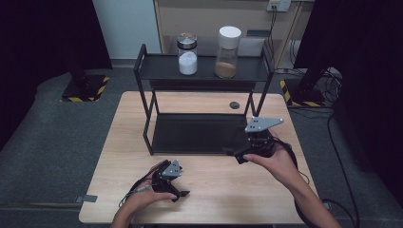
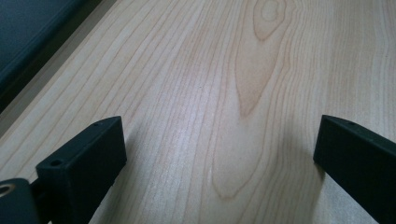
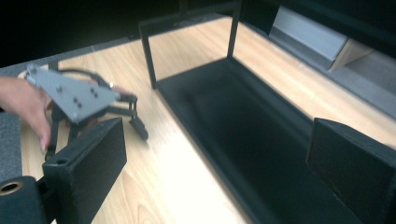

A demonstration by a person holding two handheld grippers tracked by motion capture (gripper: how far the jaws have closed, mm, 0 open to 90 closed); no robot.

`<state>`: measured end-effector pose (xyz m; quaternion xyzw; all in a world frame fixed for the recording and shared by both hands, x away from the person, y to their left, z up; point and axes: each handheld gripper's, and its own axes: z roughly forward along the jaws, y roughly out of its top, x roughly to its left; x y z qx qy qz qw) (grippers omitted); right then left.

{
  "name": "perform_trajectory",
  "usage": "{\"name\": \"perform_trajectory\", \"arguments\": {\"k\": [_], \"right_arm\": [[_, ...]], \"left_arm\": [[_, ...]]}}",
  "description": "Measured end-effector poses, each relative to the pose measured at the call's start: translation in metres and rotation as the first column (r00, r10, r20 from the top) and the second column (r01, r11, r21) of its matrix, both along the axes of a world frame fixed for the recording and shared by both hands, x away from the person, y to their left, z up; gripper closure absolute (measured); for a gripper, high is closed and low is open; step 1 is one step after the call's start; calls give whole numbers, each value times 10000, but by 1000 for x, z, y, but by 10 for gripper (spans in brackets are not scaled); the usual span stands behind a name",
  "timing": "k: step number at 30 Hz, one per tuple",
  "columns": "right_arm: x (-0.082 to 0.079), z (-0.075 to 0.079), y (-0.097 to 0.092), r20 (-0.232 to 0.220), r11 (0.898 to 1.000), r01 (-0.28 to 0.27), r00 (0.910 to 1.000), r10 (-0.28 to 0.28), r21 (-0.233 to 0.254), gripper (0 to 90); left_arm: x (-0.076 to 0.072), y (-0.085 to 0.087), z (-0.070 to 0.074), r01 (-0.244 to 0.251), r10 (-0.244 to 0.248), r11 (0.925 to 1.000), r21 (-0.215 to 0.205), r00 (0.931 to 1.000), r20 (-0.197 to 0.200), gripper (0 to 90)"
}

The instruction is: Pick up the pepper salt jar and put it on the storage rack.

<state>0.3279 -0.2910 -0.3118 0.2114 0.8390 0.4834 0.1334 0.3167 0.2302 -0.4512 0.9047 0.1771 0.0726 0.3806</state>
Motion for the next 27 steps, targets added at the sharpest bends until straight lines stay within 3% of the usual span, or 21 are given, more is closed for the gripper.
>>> {"name": "perform_trajectory", "arguments": {"k": [10, 17, 27], "right_arm": [[-4, -57, -9, -578, 9997, 132, 9982, -143, -193, 59], [-5, -85, -18, -965, 9993, 272, 9949, -296, -264, 56], [-7, -117, -20, -1497, 9928, 283, 9877, -457, -1163, 55]], "left_arm": [[0, 0, 0, -3, 3, 10000, -1, 10000, 3, 10], [0, 0, 0, -24, 24, 10000, 6, 10000, 10, 10], [-1, -1, 0, -57, 57, 10000, 8, 10000, 14, 9]]}}
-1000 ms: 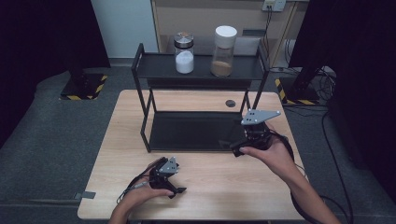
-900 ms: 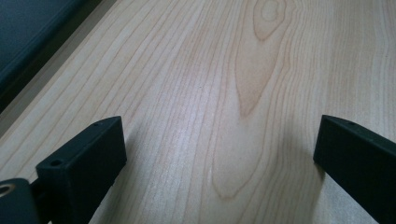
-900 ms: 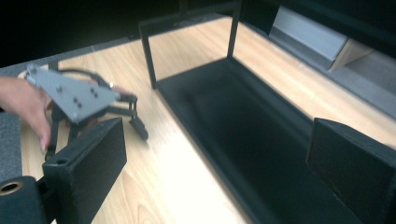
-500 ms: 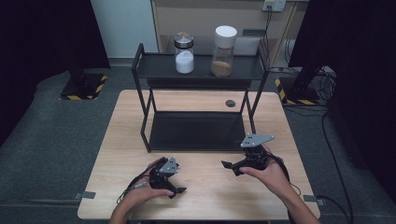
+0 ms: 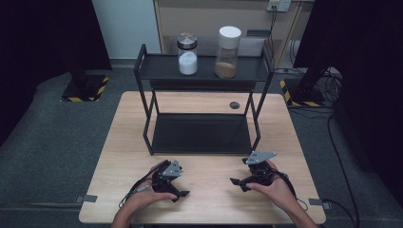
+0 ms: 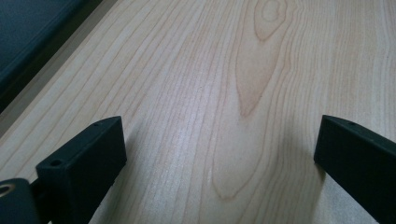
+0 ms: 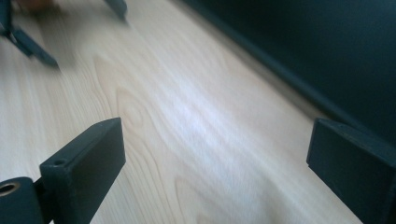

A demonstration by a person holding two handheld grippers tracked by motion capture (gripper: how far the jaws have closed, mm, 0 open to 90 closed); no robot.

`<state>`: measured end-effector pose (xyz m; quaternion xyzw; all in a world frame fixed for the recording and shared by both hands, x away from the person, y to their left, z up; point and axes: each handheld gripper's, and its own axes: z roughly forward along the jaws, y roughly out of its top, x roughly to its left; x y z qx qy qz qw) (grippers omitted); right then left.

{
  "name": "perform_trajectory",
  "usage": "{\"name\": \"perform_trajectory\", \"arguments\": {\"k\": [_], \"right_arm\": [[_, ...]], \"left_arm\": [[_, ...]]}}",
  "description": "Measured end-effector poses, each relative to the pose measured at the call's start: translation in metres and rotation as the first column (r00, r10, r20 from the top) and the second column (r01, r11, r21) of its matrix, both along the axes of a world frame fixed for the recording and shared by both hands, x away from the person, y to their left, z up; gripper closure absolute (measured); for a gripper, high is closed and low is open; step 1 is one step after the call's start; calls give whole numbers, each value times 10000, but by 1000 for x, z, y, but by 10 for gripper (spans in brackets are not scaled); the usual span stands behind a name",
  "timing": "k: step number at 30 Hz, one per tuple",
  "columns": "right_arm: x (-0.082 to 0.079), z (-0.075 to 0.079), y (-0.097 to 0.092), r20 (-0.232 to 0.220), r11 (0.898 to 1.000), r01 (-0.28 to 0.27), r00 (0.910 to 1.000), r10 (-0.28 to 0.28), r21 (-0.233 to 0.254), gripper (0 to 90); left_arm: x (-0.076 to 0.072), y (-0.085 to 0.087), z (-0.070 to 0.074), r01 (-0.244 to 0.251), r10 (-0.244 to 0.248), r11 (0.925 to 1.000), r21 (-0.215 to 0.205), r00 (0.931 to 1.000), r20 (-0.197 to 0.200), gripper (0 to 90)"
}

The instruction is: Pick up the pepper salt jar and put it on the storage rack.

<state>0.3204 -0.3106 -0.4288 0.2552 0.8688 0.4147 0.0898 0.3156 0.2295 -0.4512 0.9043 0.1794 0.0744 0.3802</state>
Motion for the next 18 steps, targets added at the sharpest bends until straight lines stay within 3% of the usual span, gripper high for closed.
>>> {"name": "perform_trajectory", "arguments": {"k": [10, 15, 18], "right_arm": [[-2, -16, -3, -206, 9991, 75, 9998, -84, -407, 54], [-4, -22, -2, -146, 9973, 4, 9999, -15, -736, 49], [-7, -25, -3, -3, 9977, -7, 10000, 6, -681, 49]], "left_arm": [[0, 0, 0, -11, 11, 10000, 2, 10000, 1, 8], [0, 0, 0, -8, 8, 10000, 3, 10000, 0, 8], [0, 0, 0, -8, 8, 10000, 1, 10000, 2, 9]]}}
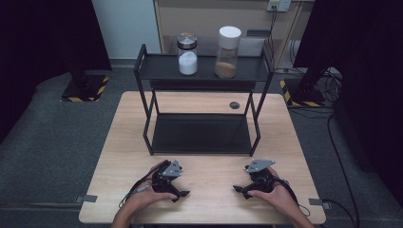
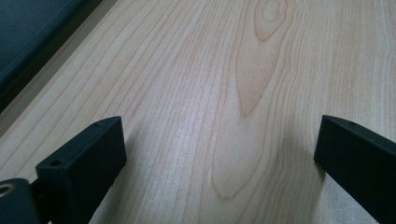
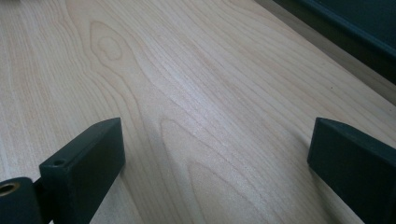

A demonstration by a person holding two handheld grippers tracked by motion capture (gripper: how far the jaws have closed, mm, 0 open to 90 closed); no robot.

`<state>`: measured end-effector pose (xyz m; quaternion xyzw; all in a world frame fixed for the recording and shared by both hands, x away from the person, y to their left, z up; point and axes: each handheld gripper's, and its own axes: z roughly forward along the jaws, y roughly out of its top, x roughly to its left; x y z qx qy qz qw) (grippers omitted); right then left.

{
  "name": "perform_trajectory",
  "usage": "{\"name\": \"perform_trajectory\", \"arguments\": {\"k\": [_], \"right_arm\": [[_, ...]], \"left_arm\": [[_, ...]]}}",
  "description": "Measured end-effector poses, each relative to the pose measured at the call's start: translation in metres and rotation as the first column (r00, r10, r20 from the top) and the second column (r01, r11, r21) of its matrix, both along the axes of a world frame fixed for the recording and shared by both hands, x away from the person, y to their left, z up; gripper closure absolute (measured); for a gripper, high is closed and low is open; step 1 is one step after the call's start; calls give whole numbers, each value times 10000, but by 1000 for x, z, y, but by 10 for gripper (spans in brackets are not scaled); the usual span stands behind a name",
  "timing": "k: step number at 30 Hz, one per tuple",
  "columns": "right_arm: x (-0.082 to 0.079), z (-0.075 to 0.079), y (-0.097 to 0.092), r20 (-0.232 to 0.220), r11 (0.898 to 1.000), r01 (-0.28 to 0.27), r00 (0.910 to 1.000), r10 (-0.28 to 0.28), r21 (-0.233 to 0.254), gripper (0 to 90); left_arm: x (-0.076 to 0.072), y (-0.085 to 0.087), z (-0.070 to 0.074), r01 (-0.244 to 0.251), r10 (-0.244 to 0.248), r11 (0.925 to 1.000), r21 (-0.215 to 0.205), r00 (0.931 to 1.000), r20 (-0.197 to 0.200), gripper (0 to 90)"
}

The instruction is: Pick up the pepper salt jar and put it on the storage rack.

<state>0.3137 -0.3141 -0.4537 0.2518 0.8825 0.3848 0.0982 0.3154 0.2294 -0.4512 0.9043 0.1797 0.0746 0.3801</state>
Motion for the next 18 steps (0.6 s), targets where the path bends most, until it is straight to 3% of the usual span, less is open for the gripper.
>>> {"name": "perform_trajectory", "arguments": {"k": [18], "right_arm": [[-1, -1, 1, 125, 9998, -162, 9998, 163, -117, 32]], "left_arm": [[0, 0, 0, -15, 15, 10000, 1, 10000, 2, 8]]}}
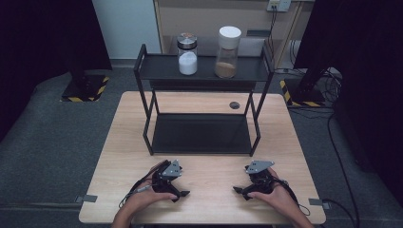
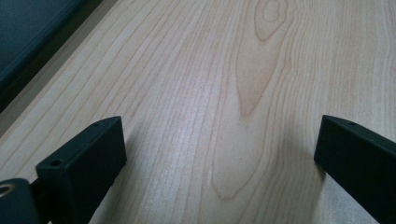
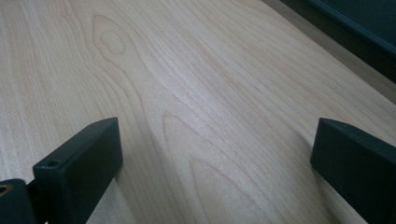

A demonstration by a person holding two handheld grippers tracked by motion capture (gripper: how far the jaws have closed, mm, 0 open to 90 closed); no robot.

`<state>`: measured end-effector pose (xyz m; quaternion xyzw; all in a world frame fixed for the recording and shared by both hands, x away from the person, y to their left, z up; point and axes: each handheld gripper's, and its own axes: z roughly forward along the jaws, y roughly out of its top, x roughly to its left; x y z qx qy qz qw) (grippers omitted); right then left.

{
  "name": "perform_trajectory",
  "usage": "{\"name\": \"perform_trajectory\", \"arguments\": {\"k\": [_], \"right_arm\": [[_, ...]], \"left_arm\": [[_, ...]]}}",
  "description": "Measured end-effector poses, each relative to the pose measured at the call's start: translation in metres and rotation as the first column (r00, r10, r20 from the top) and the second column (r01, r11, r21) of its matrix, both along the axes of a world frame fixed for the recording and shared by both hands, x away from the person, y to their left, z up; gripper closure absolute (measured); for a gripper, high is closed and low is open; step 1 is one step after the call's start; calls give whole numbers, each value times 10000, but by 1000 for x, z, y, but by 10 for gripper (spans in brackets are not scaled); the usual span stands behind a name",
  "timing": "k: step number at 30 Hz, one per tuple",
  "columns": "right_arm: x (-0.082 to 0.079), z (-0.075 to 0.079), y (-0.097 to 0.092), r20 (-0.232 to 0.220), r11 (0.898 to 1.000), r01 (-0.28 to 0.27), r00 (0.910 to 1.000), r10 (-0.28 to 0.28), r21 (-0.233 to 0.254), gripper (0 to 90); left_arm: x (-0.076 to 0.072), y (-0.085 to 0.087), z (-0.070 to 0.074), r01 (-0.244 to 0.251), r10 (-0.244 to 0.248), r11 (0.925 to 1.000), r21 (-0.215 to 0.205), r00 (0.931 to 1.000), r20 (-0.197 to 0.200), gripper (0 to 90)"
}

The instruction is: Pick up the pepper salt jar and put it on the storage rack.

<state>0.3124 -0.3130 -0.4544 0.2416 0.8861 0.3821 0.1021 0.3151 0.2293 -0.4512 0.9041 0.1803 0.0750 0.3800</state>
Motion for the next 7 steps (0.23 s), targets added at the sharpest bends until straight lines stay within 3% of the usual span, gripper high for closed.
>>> {"name": "perform_trajectory", "arguments": {"k": [7], "right_arm": [[0, 1, 2, -3, 10000, -15, 10000, 15, -82, 13]], "left_arm": [[0, 0, 0, -1, 1, 10000, -1, 10000, -5, 8]]}}
